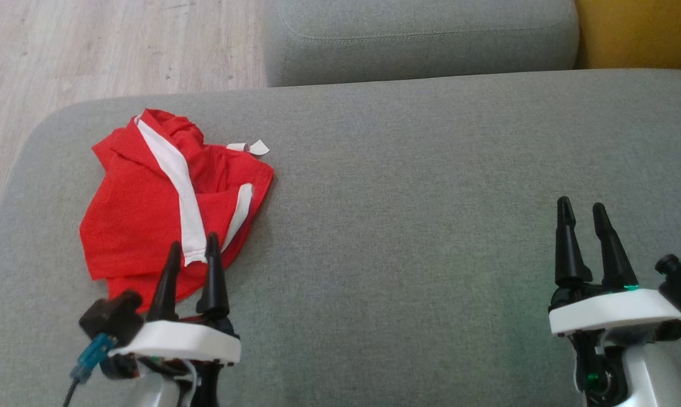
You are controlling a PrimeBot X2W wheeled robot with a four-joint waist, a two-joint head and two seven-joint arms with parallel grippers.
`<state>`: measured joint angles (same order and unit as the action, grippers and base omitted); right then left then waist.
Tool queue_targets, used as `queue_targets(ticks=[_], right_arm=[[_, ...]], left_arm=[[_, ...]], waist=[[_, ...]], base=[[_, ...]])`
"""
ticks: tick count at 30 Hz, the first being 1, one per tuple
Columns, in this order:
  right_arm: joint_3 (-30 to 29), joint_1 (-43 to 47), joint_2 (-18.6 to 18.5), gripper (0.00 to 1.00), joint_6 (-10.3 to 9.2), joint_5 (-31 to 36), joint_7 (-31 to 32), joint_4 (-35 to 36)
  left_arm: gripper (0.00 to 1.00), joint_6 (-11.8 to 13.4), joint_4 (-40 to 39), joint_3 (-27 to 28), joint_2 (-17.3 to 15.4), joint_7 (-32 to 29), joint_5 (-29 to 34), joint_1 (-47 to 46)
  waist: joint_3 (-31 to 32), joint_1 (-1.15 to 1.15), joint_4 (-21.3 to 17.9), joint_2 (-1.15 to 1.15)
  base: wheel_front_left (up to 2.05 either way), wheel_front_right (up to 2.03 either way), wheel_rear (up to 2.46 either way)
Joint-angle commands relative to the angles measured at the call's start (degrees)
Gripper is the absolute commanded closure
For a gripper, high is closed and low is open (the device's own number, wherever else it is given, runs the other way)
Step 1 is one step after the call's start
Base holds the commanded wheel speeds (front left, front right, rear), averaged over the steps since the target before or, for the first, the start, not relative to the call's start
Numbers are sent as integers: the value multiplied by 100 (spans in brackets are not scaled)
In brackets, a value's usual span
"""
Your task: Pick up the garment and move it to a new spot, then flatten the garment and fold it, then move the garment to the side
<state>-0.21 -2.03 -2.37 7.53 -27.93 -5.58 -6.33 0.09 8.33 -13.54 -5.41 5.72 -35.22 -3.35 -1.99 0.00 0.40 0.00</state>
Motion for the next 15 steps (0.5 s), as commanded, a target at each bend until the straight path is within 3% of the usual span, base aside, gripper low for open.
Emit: queue_targets(ticks=[1,15], right_arm=[[121,-169,-36,0,-3,239,-105,251],[315,-132,-40,0,-3,1419,-325,410]], left_arm=[[0,66,-188,6,-121,97,209,-346],[0,482,-158,-637,-401,315,1106,-560]], waist=[[-2,0,3,0],[-20,0,-53,0]], base=[[0,0,0],[0,0,0]])
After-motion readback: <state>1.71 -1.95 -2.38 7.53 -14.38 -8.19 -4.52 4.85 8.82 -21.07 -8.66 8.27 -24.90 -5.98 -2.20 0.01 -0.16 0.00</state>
